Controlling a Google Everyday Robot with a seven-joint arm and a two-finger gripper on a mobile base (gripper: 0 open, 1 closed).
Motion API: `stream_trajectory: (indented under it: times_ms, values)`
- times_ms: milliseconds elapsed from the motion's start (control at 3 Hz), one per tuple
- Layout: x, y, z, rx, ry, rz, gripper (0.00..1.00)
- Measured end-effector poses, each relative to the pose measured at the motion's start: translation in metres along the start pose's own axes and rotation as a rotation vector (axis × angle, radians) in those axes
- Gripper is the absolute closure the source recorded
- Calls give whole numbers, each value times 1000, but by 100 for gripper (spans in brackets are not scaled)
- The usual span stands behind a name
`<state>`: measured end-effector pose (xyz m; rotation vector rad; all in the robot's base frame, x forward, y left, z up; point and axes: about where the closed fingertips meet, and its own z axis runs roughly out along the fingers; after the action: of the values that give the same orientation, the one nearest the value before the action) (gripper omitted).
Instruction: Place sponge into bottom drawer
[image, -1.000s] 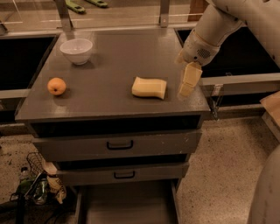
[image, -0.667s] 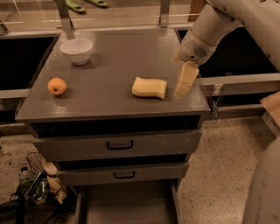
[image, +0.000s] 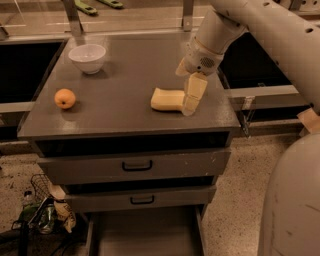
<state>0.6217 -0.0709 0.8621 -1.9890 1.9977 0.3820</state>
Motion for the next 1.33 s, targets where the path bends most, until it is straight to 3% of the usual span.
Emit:
stream_trajectory:
  times_ms: [333, 1000, 1333]
  values:
    - [0, 0, 0, 0, 0, 0, 0]
    - [9, -7, 40, -66, -51, 37, 0]
    - [9, -9, 42, -61, -45, 38, 0]
